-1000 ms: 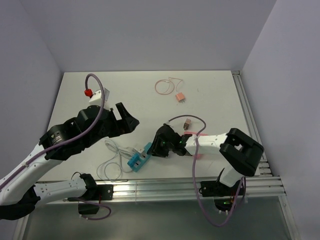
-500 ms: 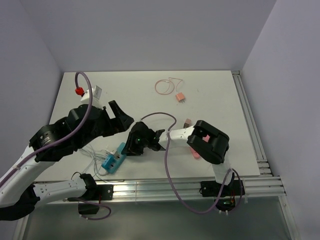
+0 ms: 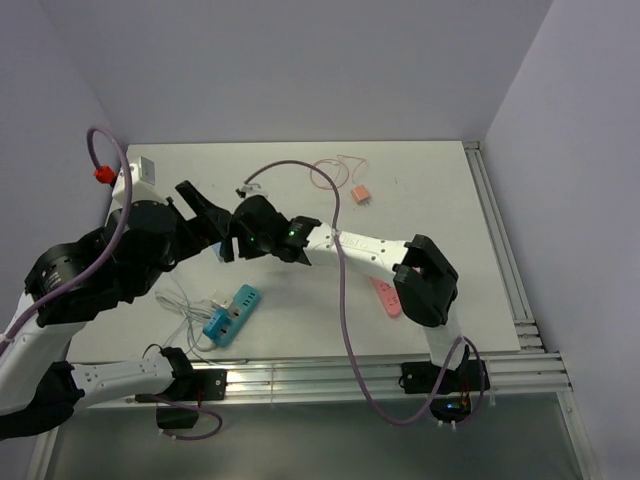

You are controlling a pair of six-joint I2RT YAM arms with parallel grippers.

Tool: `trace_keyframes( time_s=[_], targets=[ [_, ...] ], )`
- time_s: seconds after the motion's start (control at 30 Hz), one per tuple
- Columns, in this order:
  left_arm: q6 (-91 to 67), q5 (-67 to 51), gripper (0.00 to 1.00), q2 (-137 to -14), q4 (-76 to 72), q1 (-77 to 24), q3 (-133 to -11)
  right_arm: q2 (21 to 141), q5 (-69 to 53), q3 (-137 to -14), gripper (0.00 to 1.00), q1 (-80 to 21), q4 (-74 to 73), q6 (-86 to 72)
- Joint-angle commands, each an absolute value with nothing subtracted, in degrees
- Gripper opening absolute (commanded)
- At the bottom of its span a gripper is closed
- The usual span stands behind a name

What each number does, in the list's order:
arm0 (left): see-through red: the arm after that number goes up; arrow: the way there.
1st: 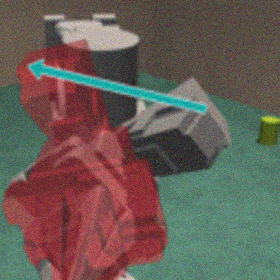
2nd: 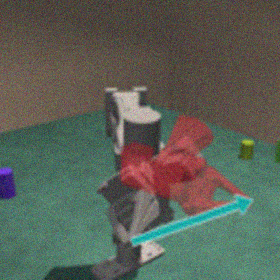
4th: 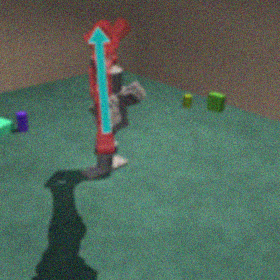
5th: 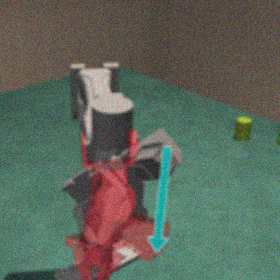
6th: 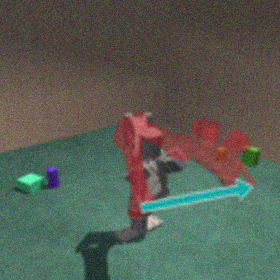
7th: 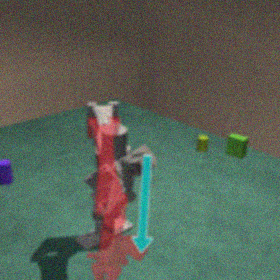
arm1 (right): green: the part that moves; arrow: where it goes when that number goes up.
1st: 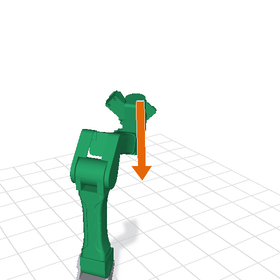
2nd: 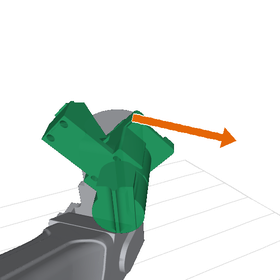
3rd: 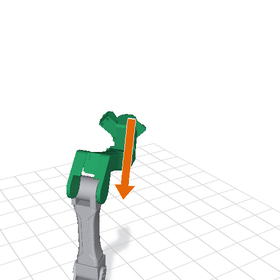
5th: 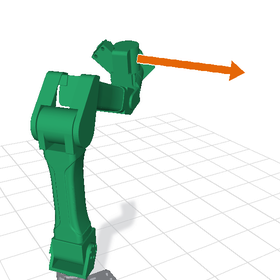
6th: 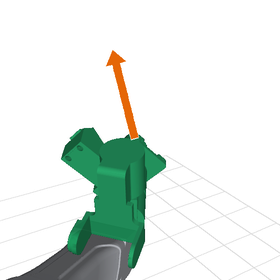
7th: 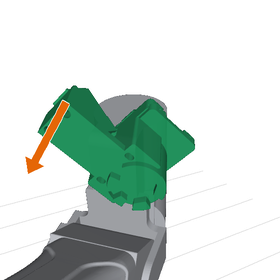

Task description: Insert the plug

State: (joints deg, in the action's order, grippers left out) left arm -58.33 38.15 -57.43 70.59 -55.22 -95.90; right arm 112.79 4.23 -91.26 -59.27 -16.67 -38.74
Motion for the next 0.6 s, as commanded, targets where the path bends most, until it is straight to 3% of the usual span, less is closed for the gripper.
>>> trace_keyframes(
  time_s=[0.0,0.23,0.57],
  targets=[
    [-58.37,44.30,0.91,-56.34,71.64,-55.37,-95.99,117.24,6.86,-98.32,0.84,-56.87,-18.99,-25.77],
    [-55.64,43.24,0.96,-50.28,64.51,-55.37,-91.67,133.05,0.26,-119.69,0.80,-55.46,-28.03,-18.90],
    [-53.88,43.59,0.96,-48.96,60.91,-55.37,-87.37,140.97,-3.07,-125.24,0.80,-55.72,-28.04,-17.58]
  ],
)
